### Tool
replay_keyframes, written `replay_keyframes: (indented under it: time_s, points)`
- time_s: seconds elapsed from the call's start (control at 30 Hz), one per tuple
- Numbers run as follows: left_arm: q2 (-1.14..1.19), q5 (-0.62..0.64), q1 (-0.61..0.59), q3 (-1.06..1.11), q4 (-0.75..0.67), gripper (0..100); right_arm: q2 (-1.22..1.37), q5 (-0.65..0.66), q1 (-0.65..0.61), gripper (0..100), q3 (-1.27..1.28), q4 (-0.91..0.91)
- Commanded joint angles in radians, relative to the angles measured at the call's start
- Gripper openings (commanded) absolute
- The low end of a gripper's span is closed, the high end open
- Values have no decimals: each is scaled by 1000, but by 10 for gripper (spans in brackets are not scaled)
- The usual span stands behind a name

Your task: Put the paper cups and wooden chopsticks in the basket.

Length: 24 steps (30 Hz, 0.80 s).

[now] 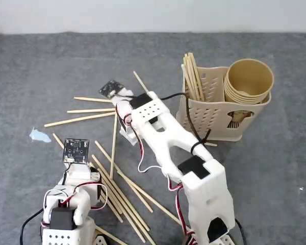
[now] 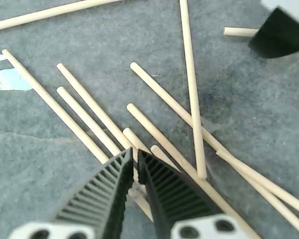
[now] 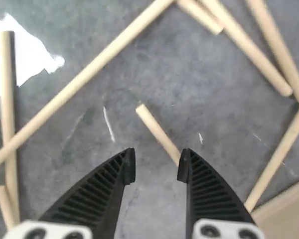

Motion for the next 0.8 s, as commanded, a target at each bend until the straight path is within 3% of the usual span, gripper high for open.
replay_keyframes:
  time_s: [0.0,0.3,0.47,0.77]
  points:
    - [-17,11,2,-8,3,14,15,28,-7,158,-89,4]
    - [-17,11,2,-8,3,14,122,26,-4,149,-146,8]
    - [-17,11,2,-8,3,14,140,25,-7,9,-183,8]
    - [-17,11,2,-8,3,14,131,2,-1,8,-342,96]
